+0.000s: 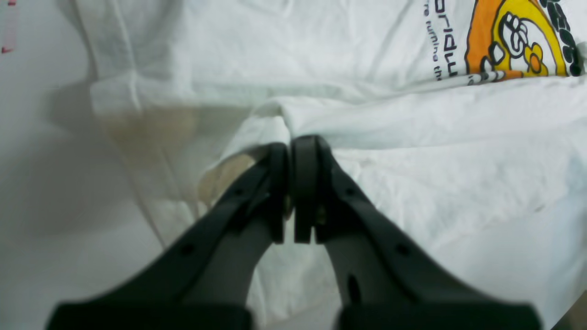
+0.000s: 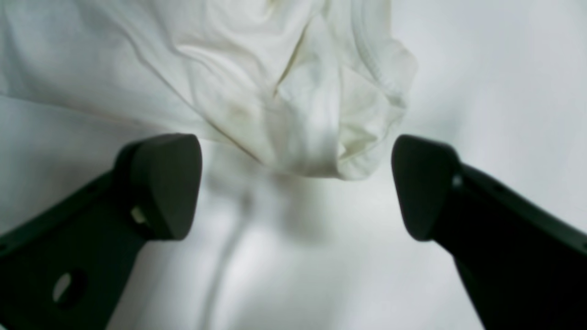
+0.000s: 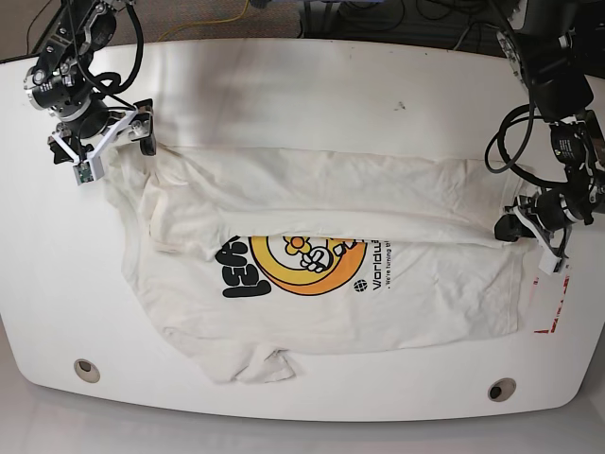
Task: Layout the t-shirt on the table in an organized manner, then fold the t-shirt properly
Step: 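Lower the left gripper onto the folded shirt edge and pinch it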
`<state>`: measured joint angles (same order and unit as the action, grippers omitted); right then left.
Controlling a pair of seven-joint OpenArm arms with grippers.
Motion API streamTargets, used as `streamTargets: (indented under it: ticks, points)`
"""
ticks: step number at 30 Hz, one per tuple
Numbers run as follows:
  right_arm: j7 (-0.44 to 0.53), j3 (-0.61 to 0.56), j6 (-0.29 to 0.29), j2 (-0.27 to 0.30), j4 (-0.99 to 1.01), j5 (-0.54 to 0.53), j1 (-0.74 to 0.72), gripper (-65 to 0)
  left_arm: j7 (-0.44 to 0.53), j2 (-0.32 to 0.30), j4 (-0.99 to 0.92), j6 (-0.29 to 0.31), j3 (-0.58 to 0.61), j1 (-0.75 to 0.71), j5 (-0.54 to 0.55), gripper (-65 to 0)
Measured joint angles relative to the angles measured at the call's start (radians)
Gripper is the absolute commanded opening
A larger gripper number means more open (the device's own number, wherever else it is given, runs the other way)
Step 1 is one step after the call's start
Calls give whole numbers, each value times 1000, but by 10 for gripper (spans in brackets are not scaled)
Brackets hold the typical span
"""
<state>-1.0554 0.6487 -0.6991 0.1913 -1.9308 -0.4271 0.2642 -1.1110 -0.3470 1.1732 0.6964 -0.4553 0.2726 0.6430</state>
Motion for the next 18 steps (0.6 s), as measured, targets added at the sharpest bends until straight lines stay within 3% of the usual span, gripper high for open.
streamTargets:
  ticks: [9,18]
  points:
    - [-1,48,2,3,0,5,-2,-25,6,-5,-5,0,0,50,0,-299]
    - [0,45,0,2,1,4,-3,-27,5,-12,-3,0,0,96,3,-290]
